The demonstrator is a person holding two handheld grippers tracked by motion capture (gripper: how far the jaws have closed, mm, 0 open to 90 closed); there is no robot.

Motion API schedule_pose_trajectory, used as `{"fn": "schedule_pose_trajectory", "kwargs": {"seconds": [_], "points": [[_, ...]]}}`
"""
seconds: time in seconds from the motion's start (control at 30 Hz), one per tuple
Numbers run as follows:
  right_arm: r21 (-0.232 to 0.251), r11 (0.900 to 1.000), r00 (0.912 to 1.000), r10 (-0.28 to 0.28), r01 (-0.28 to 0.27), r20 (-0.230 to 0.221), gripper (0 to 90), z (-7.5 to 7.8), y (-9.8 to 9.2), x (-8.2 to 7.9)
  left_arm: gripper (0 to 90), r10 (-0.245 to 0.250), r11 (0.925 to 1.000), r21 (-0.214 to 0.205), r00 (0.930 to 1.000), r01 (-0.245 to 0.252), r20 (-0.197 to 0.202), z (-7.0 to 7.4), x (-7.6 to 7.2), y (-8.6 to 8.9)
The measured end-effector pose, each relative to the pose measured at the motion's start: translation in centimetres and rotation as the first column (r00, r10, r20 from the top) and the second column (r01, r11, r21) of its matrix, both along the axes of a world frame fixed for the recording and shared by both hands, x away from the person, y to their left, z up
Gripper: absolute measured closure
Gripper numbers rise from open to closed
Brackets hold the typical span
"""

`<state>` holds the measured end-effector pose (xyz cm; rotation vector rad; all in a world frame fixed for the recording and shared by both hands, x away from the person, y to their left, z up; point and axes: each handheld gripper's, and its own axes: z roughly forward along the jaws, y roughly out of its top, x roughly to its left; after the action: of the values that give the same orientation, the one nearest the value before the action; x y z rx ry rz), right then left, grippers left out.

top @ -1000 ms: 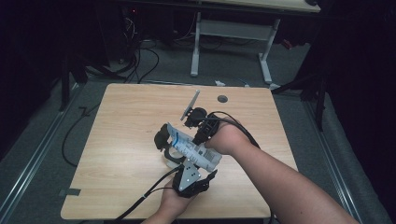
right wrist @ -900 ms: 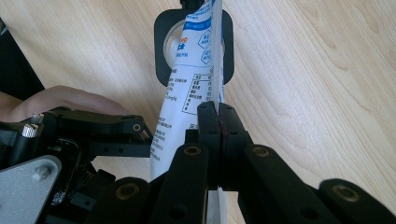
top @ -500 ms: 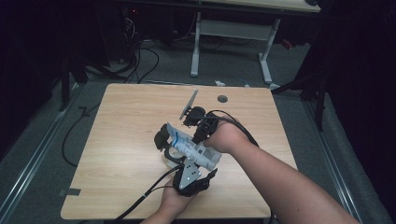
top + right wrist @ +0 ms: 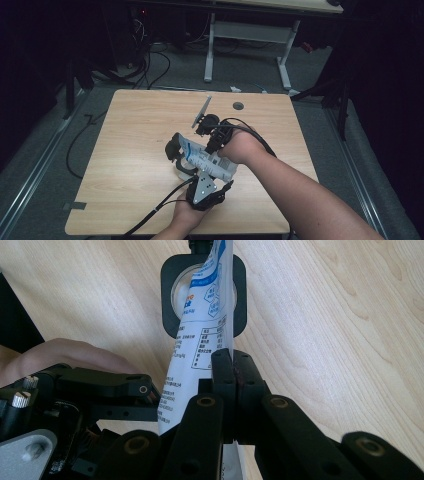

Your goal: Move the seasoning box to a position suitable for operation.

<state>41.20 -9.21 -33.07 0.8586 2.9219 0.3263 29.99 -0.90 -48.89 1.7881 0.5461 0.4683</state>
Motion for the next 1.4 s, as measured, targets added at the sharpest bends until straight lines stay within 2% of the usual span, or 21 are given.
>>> {"fn": "schedule_pose_trajectory", "kwargs": {"seconds": [0.43, 1.4], "points": [[0.001, 1.0, 0.9999, 0.005, -0.005, 0.015, 90.0, 0.44, 0.2, 0.01, 54.5, 0.008, 1.0, -0.004, 0.9999, -0.008, 0.007, 0.12, 0.16, 0.26], [0.013, 0.9999, 0.9999, 0.007, -0.008, 0.015, 90.0, 0.42, 0.11, -0.11, 54.5, 0.011, 0.9999, 0.0, 0.9999, -0.011, 0.011, -0.08, 0.08, 0.43]]}}
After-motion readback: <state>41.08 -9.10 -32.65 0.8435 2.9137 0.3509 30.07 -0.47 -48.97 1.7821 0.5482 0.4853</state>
